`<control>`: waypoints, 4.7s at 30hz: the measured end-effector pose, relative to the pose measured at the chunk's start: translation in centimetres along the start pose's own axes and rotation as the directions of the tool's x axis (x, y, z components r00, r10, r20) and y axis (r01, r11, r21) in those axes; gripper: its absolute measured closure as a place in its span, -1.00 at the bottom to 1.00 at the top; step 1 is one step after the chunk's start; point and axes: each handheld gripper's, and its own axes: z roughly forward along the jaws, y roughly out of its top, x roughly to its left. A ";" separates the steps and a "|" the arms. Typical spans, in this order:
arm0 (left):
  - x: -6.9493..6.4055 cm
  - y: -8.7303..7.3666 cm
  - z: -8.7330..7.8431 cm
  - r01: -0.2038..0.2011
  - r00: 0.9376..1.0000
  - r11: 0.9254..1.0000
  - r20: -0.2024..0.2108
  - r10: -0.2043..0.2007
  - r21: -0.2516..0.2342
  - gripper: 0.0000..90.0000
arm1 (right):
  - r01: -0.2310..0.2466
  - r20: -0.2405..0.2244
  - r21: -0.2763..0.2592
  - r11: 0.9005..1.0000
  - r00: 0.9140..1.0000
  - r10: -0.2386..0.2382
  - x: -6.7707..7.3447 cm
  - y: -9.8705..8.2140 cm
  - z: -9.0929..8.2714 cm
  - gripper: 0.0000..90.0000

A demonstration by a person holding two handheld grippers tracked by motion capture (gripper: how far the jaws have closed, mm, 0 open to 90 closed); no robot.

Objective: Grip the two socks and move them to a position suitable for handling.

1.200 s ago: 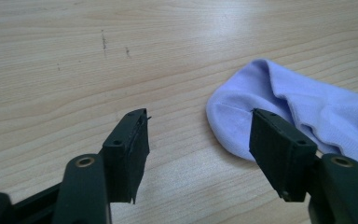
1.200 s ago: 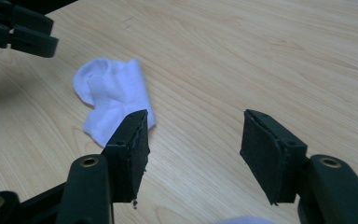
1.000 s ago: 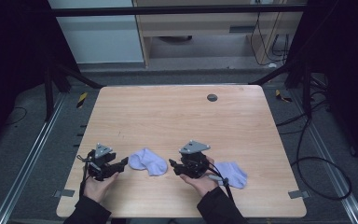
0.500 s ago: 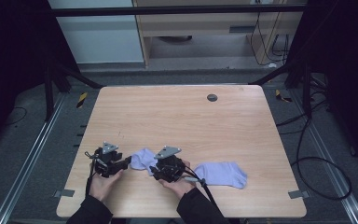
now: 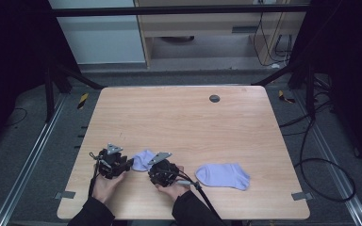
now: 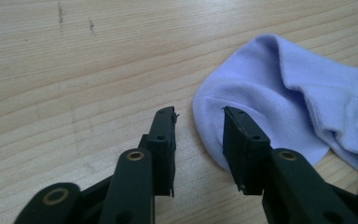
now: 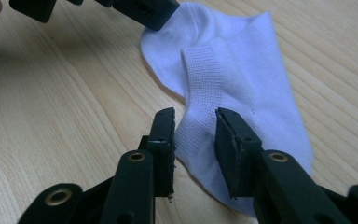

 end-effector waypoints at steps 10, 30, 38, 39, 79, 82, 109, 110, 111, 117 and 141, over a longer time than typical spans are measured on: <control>-0.3 0.0 0.2 -0.005 1.000 1.000 0.011 0.004 0.026 0.73 | -0.017 -0.022 0.000 1.000 1.000 0.017 0.1 0.0 0.2 0.86; -0.2 0.3 -0.8 -0.012 0.999 1.000 0.036 0.012 0.003 0.95 | -0.140 -0.017 -0.179 0.974 0.990 0.139 -2.2 1.0 -3.2 0.91; 0.2 0.5 -1.1 -0.008 1.000 1.000 0.014 0.008 -0.010 0.95 | -0.202 0.073 -0.201 0.959 0.973 0.220 -4.3 1.0 -3.2 0.90; 0.3 0.5 -1.1 -0.010 1.000 1.000 0.010 0.010 -0.009 0.95 | -0.205 0.081 -0.199 0.958 0.971 0.224 -4.5 1.1 -3.1 0.90; -5.4 2.8 -3.8 -0.074 0.988 0.985 0.121 0.093 -0.154 0.14 | -0.238 0.196 -0.239 0.941 0.938 0.287 -12.6 -6.9 -15.8 -0.02; -6.7 3.2 -3.4 -0.089 0.984 0.985 0.138 0.109 -0.147 0.14 | -0.243 0.209 -0.237 0.941 0.933 0.294 -13.1 -8.1 -16.8 -0.02; -16.5 4.8 1.8 -0.230 0.943 0.971 0.234 0.238 -0.061 0.18 | -0.319 0.296 -0.085 0.944 0.897 0.329 -15.1 -15.3 -18.6 0.15; -16.9 4.8 2.1 -0.240 0.939 0.969 0.239 0.247 -0.057 0.19 | -0.319 0.297 -0.081 0.944 0.897 0.328 -15.3 -15.5 -18.5 0.17; -17.4 4.8 2.3 -0.246 0.936 0.968 0.245 0.252 -0.055 0.20 | -0.328 0.291 -0.071 0.942 0.897 0.334 -15.3 -15.6 -18.4 0.18; -19.8 4.7 3.7 -0.292 0.921 0.956 0.259 0.290 -0.035 0.26 | -0.338 0.294 -0.041 0.940 0.896 0.334 -15.7 -16.1 -18.0 0.29; -20.7 4.3 5.5 -0.289 0.917 0.957 0.290 0.274 0.010 0.97 | -0.330 0.273 0.016 0.944 0.909 0.314 -15.4 -15.8 -17.7 0.92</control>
